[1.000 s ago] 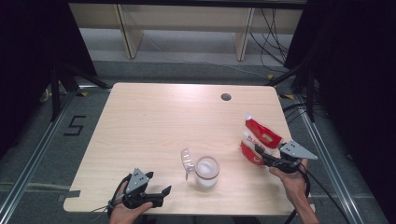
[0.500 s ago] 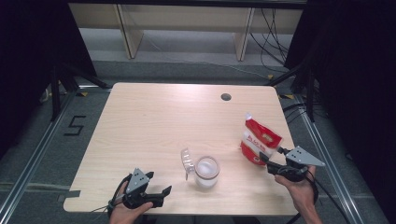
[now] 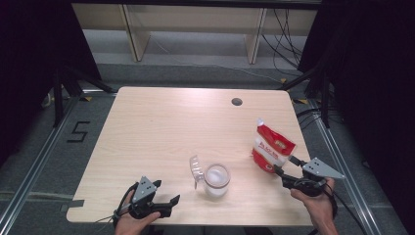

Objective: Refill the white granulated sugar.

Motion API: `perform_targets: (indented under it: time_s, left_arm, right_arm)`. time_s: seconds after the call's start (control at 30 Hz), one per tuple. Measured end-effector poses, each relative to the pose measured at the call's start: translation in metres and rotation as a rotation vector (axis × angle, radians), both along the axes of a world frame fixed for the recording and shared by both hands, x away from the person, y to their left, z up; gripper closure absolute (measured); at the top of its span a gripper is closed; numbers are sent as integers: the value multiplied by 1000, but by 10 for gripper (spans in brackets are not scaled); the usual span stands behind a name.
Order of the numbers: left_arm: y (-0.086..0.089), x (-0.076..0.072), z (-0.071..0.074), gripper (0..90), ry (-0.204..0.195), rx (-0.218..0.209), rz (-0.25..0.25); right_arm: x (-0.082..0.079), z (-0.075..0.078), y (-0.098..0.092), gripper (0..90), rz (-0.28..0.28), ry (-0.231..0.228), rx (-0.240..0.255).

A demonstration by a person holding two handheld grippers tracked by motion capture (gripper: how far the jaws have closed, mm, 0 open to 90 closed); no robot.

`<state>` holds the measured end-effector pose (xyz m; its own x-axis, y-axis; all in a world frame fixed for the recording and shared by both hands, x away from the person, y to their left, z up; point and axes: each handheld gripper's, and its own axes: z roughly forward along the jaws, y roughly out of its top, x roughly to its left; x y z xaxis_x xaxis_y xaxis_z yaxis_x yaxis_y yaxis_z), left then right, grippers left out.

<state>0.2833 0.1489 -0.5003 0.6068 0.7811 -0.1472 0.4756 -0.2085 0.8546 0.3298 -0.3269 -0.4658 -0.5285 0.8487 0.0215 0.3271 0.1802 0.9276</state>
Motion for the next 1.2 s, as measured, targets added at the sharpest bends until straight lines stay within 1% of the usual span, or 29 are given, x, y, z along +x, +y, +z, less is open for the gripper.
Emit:
perform_targets:
  time_s: [0.03,0.07,0.1,0.13,0.17,0.2,0.23,0.27,0.3,0.33,0.37,0.47,0.5,0.53,0.57,0.67,0.7,0.73,0.77,0.8,0.83,0.9,0.97,1.03,1.07,1.1,1.13,1.17,1.2]
  left_arm:
    - [0,0,0,155,0,0,0]
    - [0,0,0,155,0,-3,2]
    - [0,0,0,155,0,-3,2]
    - [0,0,0,155,-1,1,1]
    - [0,0,0,155,1,0,0]
    - [0,0,0,155,0,-1,0]
    - [0,0,0,155,-1,-3,1]
    - [0,0,0,155,0,-2,1]
    - [0,0,0,155,1,0,0]
    - [0,0,0,155,1,0,0]
    - [0,0,0,155,-1,-2,1]
    - [-1,0,0,155,1,-5,1]
    - [-1,0,0,155,1,-4,1]
    - [0,0,0,155,1,-1,-1]
    - [0,0,0,155,2,-5,5]
    - [0,0,0,155,3,-2,2]
    - [-1,0,0,155,-3,-4,-1]
    - [-1,0,0,155,-3,-4,-1]
    - [-1,1,0,155,-3,-2,-2]
    - [-1,1,0,155,-3,-2,-2]
    - [-1,0,0,155,7,-6,8]
    - [-1,1,-1,155,6,-12,4]
    - [-1,1,-1,155,6,-8,3]
    - [-1,1,-1,155,2,-5,-4]
    - [-1,1,-1,155,2,-5,-4]
    - [-1,1,-1,155,8,-10,5]
    - [-1,1,-1,155,6,-9,3]
    - [-1,1,-1,155,4,-7,1]
    - [0,2,0,155,-6,3,-12]
  right_arm:
    - [0,0,0,310,0,0,0]
    - [1,0,-1,306,18,-12,-9]
    - [1,0,-2,297,20,-28,-25]
    - [-1,1,-1,290,14,0,-10]
    - [-3,0,0,288,9,11,-1]
    - [-2,-1,0,285,20,-14,-18]
    - [-5,0,1,277,-3,19,-16]
    - [-5,0,1,272,5,17,-21]
    - [-5,-1,0,264,22,-9,-23]
    - [-5,-1,0,264,22,-9,-23]
    - [-7,0,2,248,22,4,-23]
    - [-9,-1,4,241,22,1,-30]
    - [-12,0,6,234,13,20,-16]
    - [-12,0,6,233,17,6,-37]
    - [-16,1,8,228,-7,21,-38]
    - [-17,1,6,224,-3,16,-48]
    - [-16,0,5,231,10,11,-46]
    - [-16,0,5,231,10,11,-46]
    - [-18,0,5,230,-4,11,-44]
    - [-21,0,6,230,-16,34,-27]
    - [-22,1,7,230,-24,39,-22]
    - [-21,1,5,230,-4,5,-59]
    - [-22,0,5,231,2,12,-50]
    - [-26,1,8,233,-11,28,-33]
    - [-26,1,8,233,-11,28,-33]
    - [-26,2,8,233,-12,24,-30]
    - [-25,2,6,233,0,-1,-54]
    - [-30,2,9,233,-8,35,-19]
    - [-30,2,9,233,-8,35,-19]
